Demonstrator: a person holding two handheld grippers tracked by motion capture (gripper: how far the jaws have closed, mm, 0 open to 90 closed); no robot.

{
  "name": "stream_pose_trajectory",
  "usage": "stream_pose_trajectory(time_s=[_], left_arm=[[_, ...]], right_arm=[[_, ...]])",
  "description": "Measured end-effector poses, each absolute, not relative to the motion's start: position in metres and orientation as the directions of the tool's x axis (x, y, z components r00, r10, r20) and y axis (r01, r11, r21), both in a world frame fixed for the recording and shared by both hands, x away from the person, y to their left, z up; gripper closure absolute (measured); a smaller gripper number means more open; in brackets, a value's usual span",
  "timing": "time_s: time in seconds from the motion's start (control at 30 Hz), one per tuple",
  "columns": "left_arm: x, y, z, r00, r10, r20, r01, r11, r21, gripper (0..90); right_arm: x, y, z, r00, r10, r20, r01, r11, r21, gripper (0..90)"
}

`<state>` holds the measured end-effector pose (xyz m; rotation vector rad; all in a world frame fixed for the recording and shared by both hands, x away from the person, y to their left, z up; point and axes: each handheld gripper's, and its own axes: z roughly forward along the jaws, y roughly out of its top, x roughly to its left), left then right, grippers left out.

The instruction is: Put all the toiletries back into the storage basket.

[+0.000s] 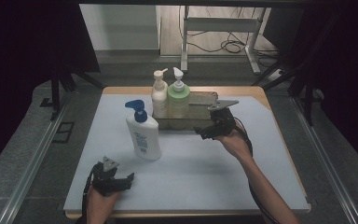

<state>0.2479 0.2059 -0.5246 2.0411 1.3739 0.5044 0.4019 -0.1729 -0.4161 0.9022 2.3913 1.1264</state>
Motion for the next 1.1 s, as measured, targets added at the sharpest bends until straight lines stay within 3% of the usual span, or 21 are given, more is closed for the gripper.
stream_pose_trajectory(time_s=[0.5, 1.1], left_arm=[[0.248, 0.206, -0.525, 0.385, 0.923, -0.027, 0.685, -0.266, 0.678, 10.2], [0.248, 0.205, -0.524, 0.384, 0.923, -0.029, 0.687, -0.265, 0.677, 10.2]], right_arm=[[0.369, -0.198, -0.412, -0.743, 0.664, -0.086, 0.36, 0.505, 0.784, 0.0], [0.328, -0.24, -0.43, -0.704, 0.706, -0.08, 0.385, 0.474, 0.792, 0.0]])
